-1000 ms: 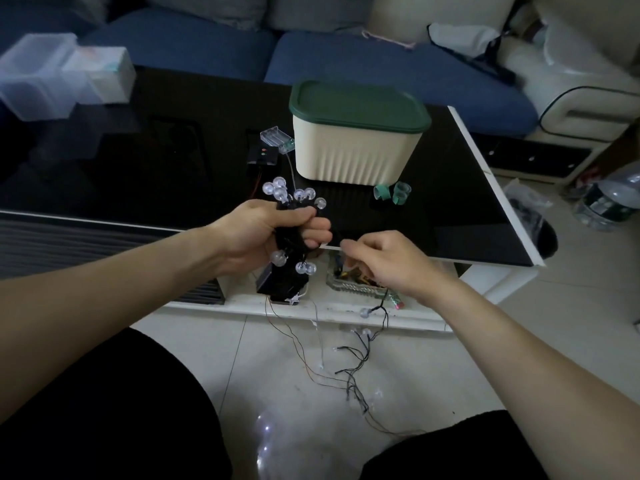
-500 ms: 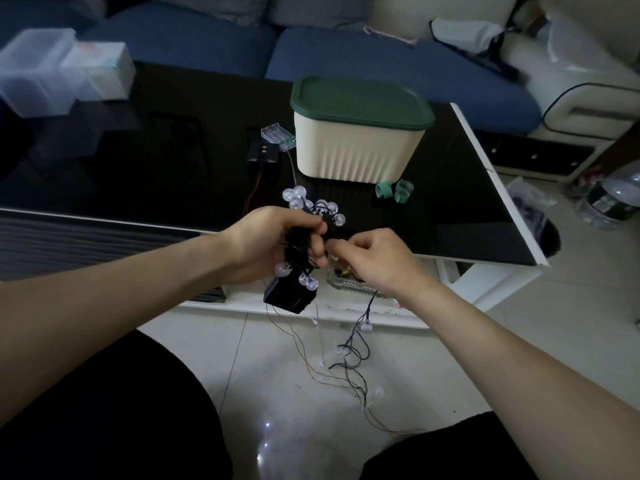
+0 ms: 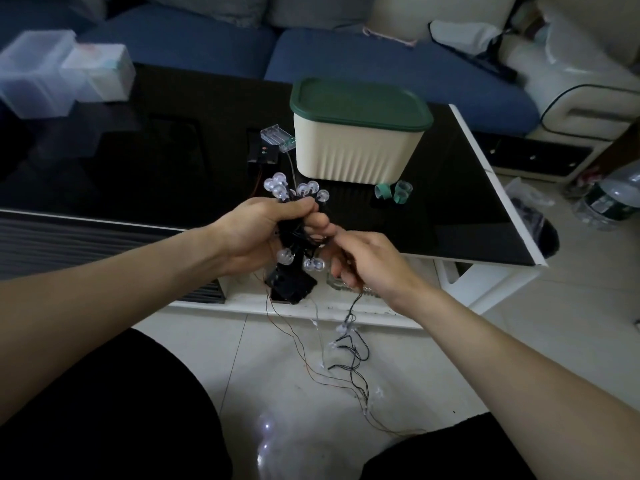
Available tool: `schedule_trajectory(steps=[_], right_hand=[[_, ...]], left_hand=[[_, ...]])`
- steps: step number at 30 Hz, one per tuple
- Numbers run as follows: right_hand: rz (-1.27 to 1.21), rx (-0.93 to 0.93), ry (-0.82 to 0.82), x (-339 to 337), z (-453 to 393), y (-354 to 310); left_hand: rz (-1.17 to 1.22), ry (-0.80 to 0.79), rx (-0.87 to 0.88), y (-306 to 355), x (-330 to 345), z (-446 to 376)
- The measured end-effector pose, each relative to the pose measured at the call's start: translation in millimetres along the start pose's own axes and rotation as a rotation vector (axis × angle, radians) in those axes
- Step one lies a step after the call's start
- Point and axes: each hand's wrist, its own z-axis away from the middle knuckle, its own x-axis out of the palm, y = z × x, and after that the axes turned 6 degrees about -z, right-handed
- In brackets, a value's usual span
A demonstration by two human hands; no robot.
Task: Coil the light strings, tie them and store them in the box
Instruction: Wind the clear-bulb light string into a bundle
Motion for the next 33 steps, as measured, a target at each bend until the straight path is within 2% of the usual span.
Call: schedule_trajectory(steps=[2,5,10,13,17,21,28,31,33], right_hand=[[-0.119,0.015,0.027,1.4,-1.1,-1.9],[-0.139,0.021,0.078,0.6,-1.8,-3.6],[-0.063,-0.071,0.102,3.2,-4.8,3.4],[-0.032,-0.162,0.13,7.7,-7.1,3.7],[0.011,-0.308,0.285,17.8,-14.7,7.4],[0.127,-0.39,0.292,28.8,-17.6,10.3],[0.252,-0.38,0.219,30.3,-2.3,6.2],[0.196,-0.276,0.166,29.6,1.0,5.4],[0.143,-0.151,0.119,27.8,4.1,4.7]], left_hand=[[-0.076,-0.023,0.013,-1.8,-1.6,0.8],[-0.162,-0.064,0.02,-3.7,0.3,3.2],[-0.072,-0.11,0.025,-2.0,4.4,6.2],[-0.023,-0.075,0.05,0.4,5.0,4.4],[0.094,0.015,0.072,6.2,9.2,1.5],[0.088,0.087,0.056,9.8,12.8,1.0],[-0.029,0.114,-0.031,12.1,15.9,9.7],[-0.142,0.167,-0.071,5.7,7.3,9.4],[-0.103,0.264,-0.1,2.3,0.9,9.2]])
